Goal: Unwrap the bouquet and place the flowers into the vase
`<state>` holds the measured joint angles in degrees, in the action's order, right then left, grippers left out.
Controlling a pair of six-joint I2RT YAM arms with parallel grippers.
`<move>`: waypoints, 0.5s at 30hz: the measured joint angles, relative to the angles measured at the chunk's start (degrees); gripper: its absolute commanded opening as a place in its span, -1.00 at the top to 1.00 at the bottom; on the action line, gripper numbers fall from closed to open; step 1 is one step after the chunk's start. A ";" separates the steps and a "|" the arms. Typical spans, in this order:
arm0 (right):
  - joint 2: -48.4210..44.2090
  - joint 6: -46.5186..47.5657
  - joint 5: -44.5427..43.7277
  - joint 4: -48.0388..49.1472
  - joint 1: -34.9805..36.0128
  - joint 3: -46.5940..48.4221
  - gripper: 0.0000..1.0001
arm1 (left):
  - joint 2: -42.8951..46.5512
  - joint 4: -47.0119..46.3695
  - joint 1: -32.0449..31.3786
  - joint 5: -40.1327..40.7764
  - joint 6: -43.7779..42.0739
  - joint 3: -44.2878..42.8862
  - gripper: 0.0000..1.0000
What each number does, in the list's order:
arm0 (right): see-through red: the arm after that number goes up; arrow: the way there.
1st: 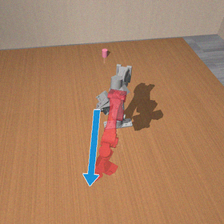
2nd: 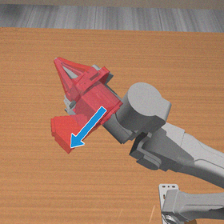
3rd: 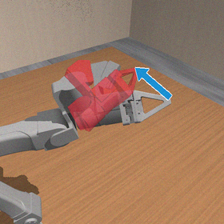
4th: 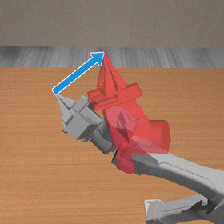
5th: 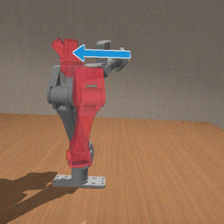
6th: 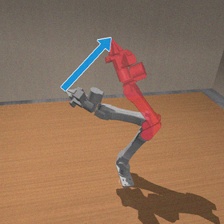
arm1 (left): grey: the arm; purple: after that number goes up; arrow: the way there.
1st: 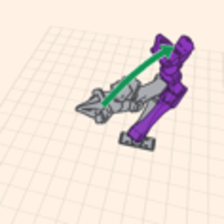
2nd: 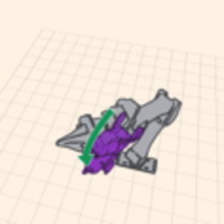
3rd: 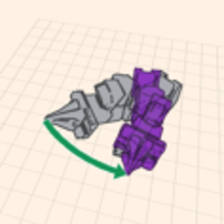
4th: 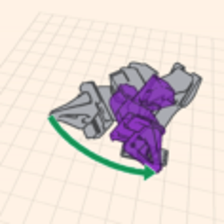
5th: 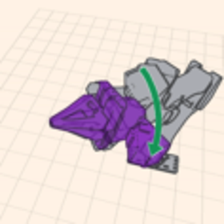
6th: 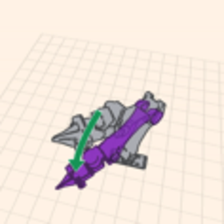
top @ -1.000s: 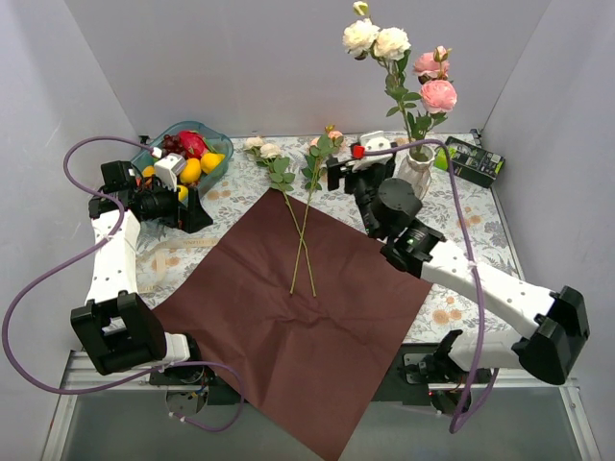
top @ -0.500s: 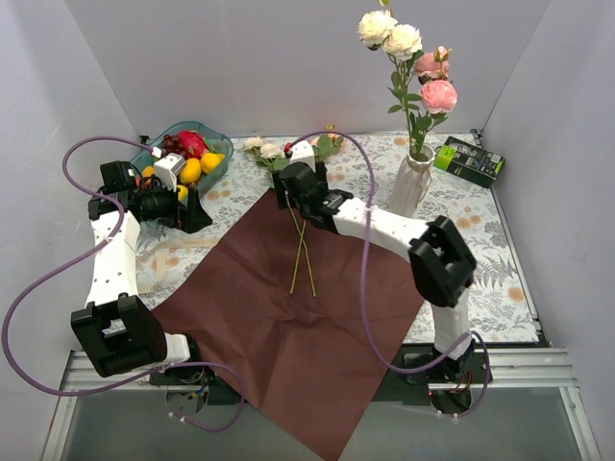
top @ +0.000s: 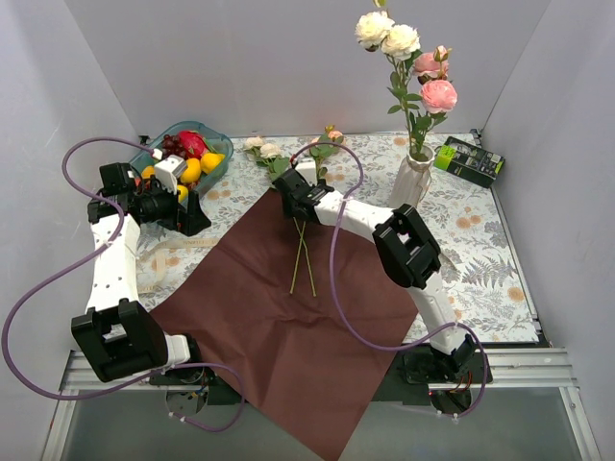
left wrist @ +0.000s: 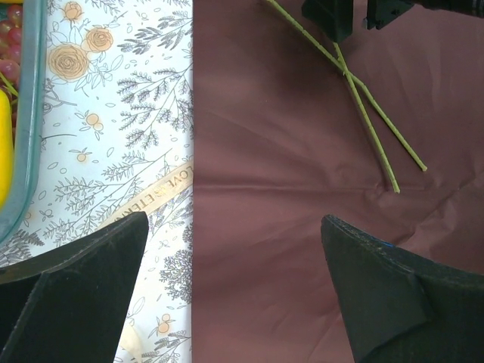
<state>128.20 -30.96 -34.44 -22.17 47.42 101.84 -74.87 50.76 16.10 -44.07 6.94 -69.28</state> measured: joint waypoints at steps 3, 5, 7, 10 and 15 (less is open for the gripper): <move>1.03 -0.94 -0.20 -0.17 -0.46 1.27 -0.48 | 0.15 0.07 0.00 0.22 -0.42 0.48 -0.96; 1.99 -1.25 -0.31 -0.04 -0.87 2.38 -0.47 | 0.15 0.07 0.00 0.39 -0.59 0.63 -0.96; 3.30 -1.27 -0.35 0.00 -1.44 3.96 -0.46 | 0.15 0.04 0.00 0.46 -0.66 0.66 -0.96; 5.68 -0.26 -0.39 0.00 -2.36 7.34 -0.44 | 0.13 -0.44 0.00 0.55 0.04 0.66 -0.96; 8.74 0.79 0.26 -0.20 -3.80 11.89 -0.31 | -0.02 -1.29 0.00 -0.11 1.66 0.59 -0.96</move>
<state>136.94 -30.17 -34.17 -22.37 43.62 113.73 -74.89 49.47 16.10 -44.18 8.60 -68.69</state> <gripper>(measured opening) 0.688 0.982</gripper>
